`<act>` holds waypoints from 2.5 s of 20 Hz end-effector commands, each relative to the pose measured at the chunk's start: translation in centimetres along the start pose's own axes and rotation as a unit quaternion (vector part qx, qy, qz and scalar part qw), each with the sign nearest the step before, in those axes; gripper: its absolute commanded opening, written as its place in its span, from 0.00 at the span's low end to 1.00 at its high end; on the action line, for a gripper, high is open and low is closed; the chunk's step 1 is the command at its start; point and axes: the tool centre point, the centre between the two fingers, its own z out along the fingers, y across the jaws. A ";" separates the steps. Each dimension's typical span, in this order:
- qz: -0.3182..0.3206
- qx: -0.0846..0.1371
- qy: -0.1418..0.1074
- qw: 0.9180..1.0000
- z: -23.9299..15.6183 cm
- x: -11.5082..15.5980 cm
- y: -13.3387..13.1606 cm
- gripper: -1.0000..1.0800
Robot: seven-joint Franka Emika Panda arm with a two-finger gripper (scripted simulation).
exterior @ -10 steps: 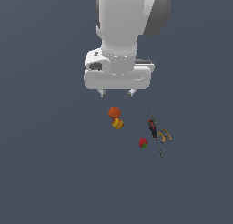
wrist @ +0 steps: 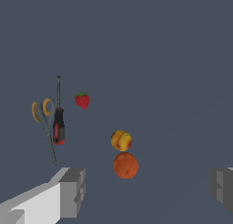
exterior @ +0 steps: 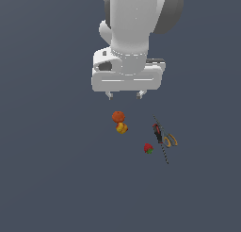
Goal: Pick up a designated object from a clutter of objects.
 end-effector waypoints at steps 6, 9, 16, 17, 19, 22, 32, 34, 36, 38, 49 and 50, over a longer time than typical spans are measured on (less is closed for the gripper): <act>-0.008 0.000 0.002 1.000 -0.1 0.1 -0.3 0.96; -0.016 0.000 0.002 1.000 0.4 0.2 -0.3 0.96; -0.057 0.000 0.001 0.998 2.9 0.2 -0.2 0.96; -0.065 0.000 0.000 0.998 3.4 0.2 -0.2 0.96; -0.083 0.001 0.000 0.997 4.5 0.1 -0.1 0.96; -0.116 0.001 -0.001 0.993 6.5 0.0 -0.1 0.96; -0.240 0.006 -0.002 0.971 13.9 -1.4 0.0 0.96; -0.265 0.007 -0.002 0.964 15.3 -1.8 0.0 0.96; -0.289 0.009 -0.002 0.957 16.6 -2.3 0.0 0.96; -0.312 0.010 -0.001 0.950 18.0 -2.8 0.0 0.96; -0.395 0.017 0.001 0.918 22.5 -4.9 -0.3 0.96; -0.399 0.017 0.001 0.917 22.7 -5.0 -0.3 0.96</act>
